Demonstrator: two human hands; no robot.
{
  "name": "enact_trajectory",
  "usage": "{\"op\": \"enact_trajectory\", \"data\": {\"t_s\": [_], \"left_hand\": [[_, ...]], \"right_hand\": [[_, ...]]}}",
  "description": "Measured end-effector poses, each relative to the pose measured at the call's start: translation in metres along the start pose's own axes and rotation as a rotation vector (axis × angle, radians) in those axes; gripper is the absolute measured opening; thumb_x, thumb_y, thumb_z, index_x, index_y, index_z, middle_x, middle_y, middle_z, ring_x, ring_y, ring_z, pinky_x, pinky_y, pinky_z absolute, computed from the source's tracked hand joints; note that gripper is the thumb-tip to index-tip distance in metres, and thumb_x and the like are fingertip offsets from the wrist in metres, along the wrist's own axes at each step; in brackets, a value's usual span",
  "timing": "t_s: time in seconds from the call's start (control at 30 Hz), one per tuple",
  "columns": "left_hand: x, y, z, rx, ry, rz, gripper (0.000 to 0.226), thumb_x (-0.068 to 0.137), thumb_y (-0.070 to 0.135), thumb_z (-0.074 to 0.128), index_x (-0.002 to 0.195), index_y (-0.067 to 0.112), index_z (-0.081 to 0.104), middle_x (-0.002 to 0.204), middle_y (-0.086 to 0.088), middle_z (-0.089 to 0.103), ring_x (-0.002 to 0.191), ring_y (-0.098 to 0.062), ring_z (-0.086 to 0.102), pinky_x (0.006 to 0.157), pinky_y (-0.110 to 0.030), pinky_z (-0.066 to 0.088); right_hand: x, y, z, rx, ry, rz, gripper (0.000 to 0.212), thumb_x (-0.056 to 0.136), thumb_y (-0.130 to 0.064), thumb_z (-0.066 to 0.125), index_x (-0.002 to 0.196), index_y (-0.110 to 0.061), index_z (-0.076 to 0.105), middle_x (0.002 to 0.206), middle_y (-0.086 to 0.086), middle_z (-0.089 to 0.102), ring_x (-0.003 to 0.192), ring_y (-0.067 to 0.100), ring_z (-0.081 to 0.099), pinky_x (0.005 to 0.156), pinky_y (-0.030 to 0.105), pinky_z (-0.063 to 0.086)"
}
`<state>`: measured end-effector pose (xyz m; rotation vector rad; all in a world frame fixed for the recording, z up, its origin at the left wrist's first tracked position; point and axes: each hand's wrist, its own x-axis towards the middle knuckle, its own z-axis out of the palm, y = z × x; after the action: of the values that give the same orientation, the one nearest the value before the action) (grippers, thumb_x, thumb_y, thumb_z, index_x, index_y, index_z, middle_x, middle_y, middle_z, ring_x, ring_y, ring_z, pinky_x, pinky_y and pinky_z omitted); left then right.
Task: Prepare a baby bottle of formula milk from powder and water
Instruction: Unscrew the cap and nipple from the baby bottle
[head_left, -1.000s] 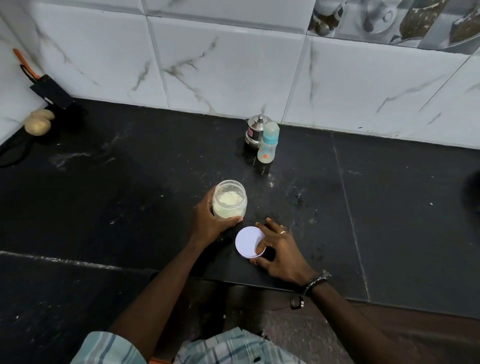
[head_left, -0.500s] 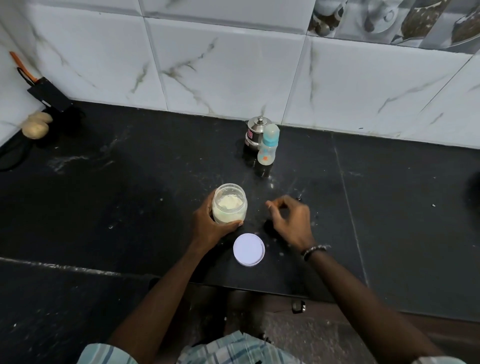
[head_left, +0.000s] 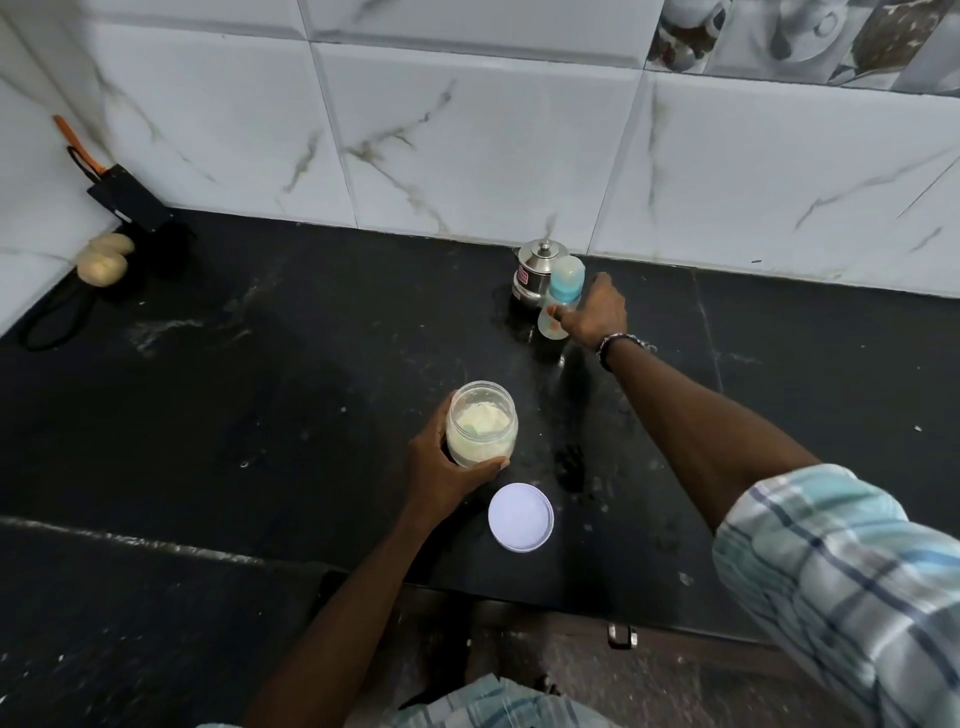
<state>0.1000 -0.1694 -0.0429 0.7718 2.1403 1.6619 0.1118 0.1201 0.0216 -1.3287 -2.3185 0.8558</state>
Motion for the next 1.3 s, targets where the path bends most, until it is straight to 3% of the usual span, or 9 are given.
{"op": "enact_trajectory", "data": {"t_s": [0.27, 0.37, 0.5, 0.7, 0.87, 0.97, 1.03, 1.3], "left_hand": [[0.001, 0.000, 0.000, -0.027, -0.007, -0.015, 0.096, 0.052, 0.020, 0.096, 0.138, 0.016, 0.052, 0.130, 0.004, 0.064, 0.121, -0.011, 0.060, 0.102, -0.041, 0.050], [0.001, -0.001, 0.000, -0.023, -0.007, -0.015, 0.099, 0.052, 0.020, 0.097, 0.139, 0.015, 0.051, 0.131, 0.004, 0.064, 0.122, -0.010, 0.059, 0.103, -0.041, 0.050], [0.001, -0.002, 0.001, -0.023, -0.002, -0.027, 0.100, 0.052, 0.017, 0.097, 0.140, 0.014, 0.050, 0.133, 0.001, 0.063, 0.124, -0.011, 0.058, 0.104, -0.042, 0.049], [0.000, 0.000, 0.003, -0.035, 0.003, -0.010, 0.097, 0.053, 0.012, 0.096, 0.139, 0.010, 0.051, 0.133, -0.002, 0.063, 0.124, -0.014, 0.058, 0.104, -0.042, 0.048], [-0.003, 0.003, 0.003, -0.038, -0.003, 0.010, 0.093, 0.054, 0.013, 0.095, 0.137, 0.013, 0.052, 0.130, 0.003, 0.063, 0.121, -0.007, 0.058, 0.102, -0.028, 0.049], [-0.004, 0.004, 0.005, -0.031, -0.002, 0.013, 0.091, 0.055, 0.009, 0.095, 0.136, 0.013, 0.052, 0.130, 0.002, 0.063, 0.119, -0.003, 0.059, 0.098, -0.019, 0.047], [-0.004, 0.004, 0.006, -0.019, -0.003, 0.023, 0.090, 0.057, 0.008, 0.094, 0.136, 0.013, 0.052, 0.130, 0.002, 0.063, 0.118, -0.002, 0.058, 0.097, -0.017, 0.047], [-0.004, 0.005, 0.007, 0.005, -0.016, 0.040, 0.089, 0.059, 0.008, 0.093, 0.137, 0.014, 0.051, 0.131, 0.001, 0.061, 0.120, -0.009, 0.058, 0.102, -0.032, 0.049]], "right_hand": [[0.008, -0.003, 0.009, 0.097, -0.023, -0.012, 0.066, 0.078, -0.025, 0.079, 0.132, -0.008, 0.044, 0.130, 0.016, 0.059, 0.119, 0.036, 0.056, 0.097, 0.042, 0.046], [0.008, -0.005, 0.011, 0.098, -0.020, -0.028, 0.071, 0.078, -0.030, 0.080, 0.135, -0.008, 0.044, 0.130, 0.016, 0.060, 0.119, 0.036, 0.057, 0.096, 0.041, 0.046], [0.009, -0.004, 0.009, 0.058, -0.006, -0.023, 0.065, 0.080, -0.034, 0.078, 0.132, -0.009, 0.048, 0.128, 0.017, 0.061, 0.117, 0.037, 0.058, 0.094, 0.043, 0.049], [-0.001, 0.008, -0.003, 0.077, -0.068, -0.096, 0.053, 0.081, -0.026, 0.078, 0.125, -0.009, 0.054, 0.124, 0.012, 0.064, 0.113, 0.030, 0.060, 0.087, 0.035, 0.048], [-0.035, 0.031, -0.023, 0.055, -0.158, -0.209, 0.053, 0.081, -0.023, 0.079, 0.126, -0.009, 0.056, 0.119, 0.008, 0.065, 0.099, 0.016, 0.057, 0.081, 0.025, 0.042], [-0.060, 0.046, -0.036, 0.057, -0.208, -0.230, 0.052, 0.080, -0.025, 0.080, 0.125, -0.010, 0.057, 0.114, 0.004, 0.066, 0.098, 0.016, 0.060, 0.079, 0.024, 0.042], [-0.076, 0.056, -0.045, 0.066, -0.221, -0.233, 0.052, 0.080, -0.025, 0.081, 0.124, -0.011, 0.058, 0.113, 0.005, 0.067, 0.098, 0.017, 0.063, 0.080, 0.026, 0.046], [-0.132, 0.084, -0.067, 0.052, -0.221, -0.220, 0.049, 0.079, -0.027, 0.080, 0.120, -0.011, 0.059, 0.108, 0.005, 0.072, 0.097, 0.022, 0.068, 0.087, 0.042, 0.055]]}}
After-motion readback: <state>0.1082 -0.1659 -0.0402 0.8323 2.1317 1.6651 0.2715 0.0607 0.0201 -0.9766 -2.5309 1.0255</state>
